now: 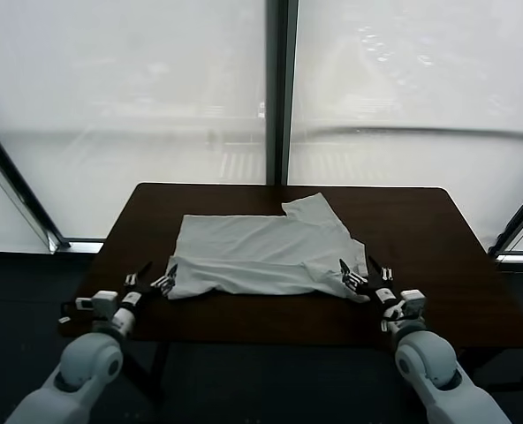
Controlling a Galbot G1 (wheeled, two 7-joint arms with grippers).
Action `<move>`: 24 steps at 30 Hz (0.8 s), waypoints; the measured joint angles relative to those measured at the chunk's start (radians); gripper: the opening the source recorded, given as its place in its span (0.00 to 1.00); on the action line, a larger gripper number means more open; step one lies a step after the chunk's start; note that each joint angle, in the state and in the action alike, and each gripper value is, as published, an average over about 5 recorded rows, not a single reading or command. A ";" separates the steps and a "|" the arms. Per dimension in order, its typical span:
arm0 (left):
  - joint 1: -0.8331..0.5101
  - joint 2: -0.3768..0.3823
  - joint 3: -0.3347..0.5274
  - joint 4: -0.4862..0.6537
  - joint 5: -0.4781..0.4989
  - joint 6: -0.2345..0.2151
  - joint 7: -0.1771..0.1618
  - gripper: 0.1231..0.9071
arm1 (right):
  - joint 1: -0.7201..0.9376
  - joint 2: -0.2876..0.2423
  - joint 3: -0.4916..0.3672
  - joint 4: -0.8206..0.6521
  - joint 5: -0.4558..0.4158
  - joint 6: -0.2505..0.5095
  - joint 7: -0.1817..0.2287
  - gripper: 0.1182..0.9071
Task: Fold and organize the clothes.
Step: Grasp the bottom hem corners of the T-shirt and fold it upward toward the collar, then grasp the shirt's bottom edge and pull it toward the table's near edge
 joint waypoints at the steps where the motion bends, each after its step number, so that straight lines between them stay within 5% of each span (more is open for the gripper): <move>1: 0.008 -0.008 0.001 -0.006 0.004 0.001 0.000 1.00 | -0.005 0.000 -0.001 0.001 -0.003 0.000 0.000 1.00; 18: 0.053 -0.057 0.000 0.005 0.026 -0.012 -0.002 0.99 | -0.021 0.018 -0.022 -0.040 -0.006 -0.008 -0.008 0.94; 21: 0.058 -0.059 -0.001 0.004 0.025 -0.014 -0.001 0.89 | -0.022 0.018 -0.022 -0.041 -0.006 -0.008 -0.010 0.84; 24: 0.061 -0.060 -0.001 0.004 0.024 -0.017 0.001 0.68 | -0.023 0.017 -0.023 -0.041 -0.006 -0.009 -0.011 0.67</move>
